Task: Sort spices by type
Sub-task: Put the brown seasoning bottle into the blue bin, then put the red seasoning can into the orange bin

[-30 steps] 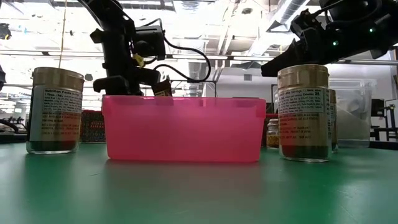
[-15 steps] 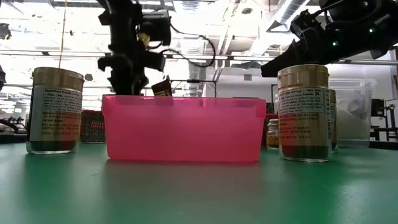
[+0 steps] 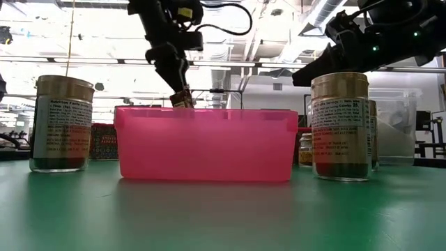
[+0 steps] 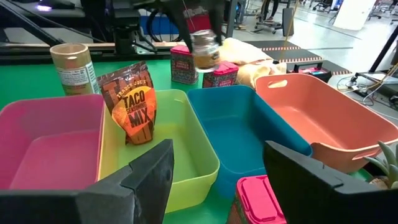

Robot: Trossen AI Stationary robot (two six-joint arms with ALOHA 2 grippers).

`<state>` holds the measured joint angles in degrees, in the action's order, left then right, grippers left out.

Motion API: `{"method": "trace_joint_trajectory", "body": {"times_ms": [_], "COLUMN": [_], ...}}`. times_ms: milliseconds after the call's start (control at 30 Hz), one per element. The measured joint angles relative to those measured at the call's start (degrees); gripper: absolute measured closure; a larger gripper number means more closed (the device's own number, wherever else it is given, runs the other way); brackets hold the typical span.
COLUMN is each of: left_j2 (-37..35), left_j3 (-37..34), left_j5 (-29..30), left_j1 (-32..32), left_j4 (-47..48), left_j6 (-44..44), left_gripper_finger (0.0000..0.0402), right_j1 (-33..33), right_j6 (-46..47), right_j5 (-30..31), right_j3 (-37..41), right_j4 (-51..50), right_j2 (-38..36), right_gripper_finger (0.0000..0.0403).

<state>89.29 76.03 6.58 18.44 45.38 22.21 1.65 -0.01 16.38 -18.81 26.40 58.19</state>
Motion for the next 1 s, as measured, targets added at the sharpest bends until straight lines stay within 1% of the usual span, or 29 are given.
{"method": "trace_joint_trajectory", "body": {"times_ms": [167,367,633,700,867,1000], "left_j2": [4.0,9.2,14.1,15.1,15.9,15.2], "left_j3": [0.0,0.0,0.0,0.0,0.0,0.0], "left_j5": [-2.4,-2.9,-3.4,-3.7,-4.0,-3.9], "left_j1": [1.2,1.2,1.2,1.2,1.2,1.2], "left_j4": [-4.3,-9.7,-11.7,-12.3,-12.9,-12.9], "left_j6": [1.2,1.9,3.2,3.2,3.1,2.1], "left_gripper_finger": [0.0234,0.0234,0.0234,0.0222,0.0169,0.0146], "right_j1": [0.0,0.0,0.0,0.0,0.0,0.0], "right_j6": [0.2,0.1,-1.4,-1.4,-1.4,-1.5], "right_j5": [0.0,0.0,0.0,0.0,0.0,0.0], "right_j3": [0.0,0.0,0.0,0.0,0.0,0.0], "right_j4": [0.0,-0.1,-0.2,-0.2,-0.3,-0.4], "right_j2": [0.0,0.0,0.0,0.0,0.0,0.0], "right_gripper_finger": [0.0127,0.0127,0.0127,0.0127,0.0127,0.0127]}}
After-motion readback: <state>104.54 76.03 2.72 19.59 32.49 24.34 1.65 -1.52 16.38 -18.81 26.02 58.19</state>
